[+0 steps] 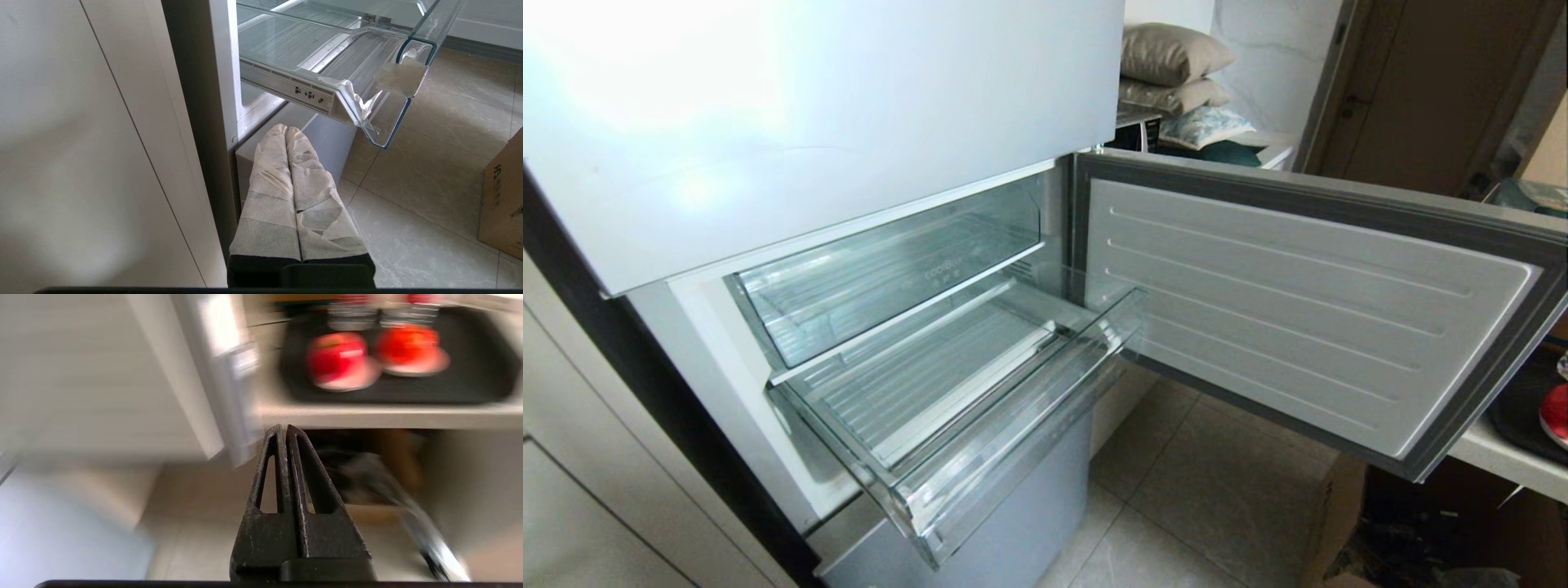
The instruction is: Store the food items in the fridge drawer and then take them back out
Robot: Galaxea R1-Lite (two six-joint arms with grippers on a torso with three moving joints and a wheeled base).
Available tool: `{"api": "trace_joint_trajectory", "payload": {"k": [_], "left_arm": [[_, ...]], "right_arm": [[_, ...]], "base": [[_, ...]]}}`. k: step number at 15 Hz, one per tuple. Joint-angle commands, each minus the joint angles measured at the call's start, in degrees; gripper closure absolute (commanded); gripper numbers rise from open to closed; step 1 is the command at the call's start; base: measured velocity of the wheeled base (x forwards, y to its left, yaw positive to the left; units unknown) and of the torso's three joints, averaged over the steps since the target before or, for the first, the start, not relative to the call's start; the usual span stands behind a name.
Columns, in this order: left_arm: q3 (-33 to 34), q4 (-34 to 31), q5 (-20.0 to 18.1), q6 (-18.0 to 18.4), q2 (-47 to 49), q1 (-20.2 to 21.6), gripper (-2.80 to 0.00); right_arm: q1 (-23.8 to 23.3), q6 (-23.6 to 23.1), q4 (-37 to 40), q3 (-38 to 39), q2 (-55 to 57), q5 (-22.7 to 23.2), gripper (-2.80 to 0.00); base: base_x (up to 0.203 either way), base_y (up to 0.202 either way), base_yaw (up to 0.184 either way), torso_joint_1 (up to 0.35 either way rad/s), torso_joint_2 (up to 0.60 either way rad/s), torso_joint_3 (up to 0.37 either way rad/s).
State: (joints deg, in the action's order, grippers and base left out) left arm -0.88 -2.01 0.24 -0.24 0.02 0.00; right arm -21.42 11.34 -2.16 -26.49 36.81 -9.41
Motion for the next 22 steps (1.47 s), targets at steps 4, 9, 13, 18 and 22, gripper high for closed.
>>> {"api": "trace_joint_trajectory", "payload": {"k": [4, 9, 13, 18, 22], "left_arm": [[0.0, 0.0, 0.0, 0.0, 0.0, 0.0, 0.00], [0.0, 0.0, 0.0, 0.0, 0.0, 0.0, 0.00], [0.0, 0.0, 0.0, 0.0, 0.0, 0.0, 0.00], [0.0, 0.0, 0.0, 0.0, 0.0, 0.0, 0.00], [0.0, 0.0, 0.0, 0.0, 0.0, 0.0, 0.00]], "right_arm": [[-26.0, 0.8, -17.3, -3.8, 27.7, 4.7, 0.00], [-37.7, 0.2, -27.4, -9.9, 45.2, 9.8, -2.80], [-38.2, -5.2, -33.1, -14.2, 57.6, 18.9, -2.80], [-38.2, -8.5, -33.9, -24.7, 71.0, 30.0, -2.80], [-38.3, -10.8, -36.4, -32.2, 81.9, 29.8, -2.80]], "base": [[0.000, 0.000, 0.000, 0.000, 0.00, 0.000], [0.000, 0.000, 0.000, 0.000, 0.00, 0.000], [0.000, 0.000, 0.000, 0.000, 0.00, 0.000], [0.000, 0.000, 0.000, 0.000, 0.00, 0.000], [0.000, 0.000, 0.000, 0.000, 0.00, 0.000]]}}
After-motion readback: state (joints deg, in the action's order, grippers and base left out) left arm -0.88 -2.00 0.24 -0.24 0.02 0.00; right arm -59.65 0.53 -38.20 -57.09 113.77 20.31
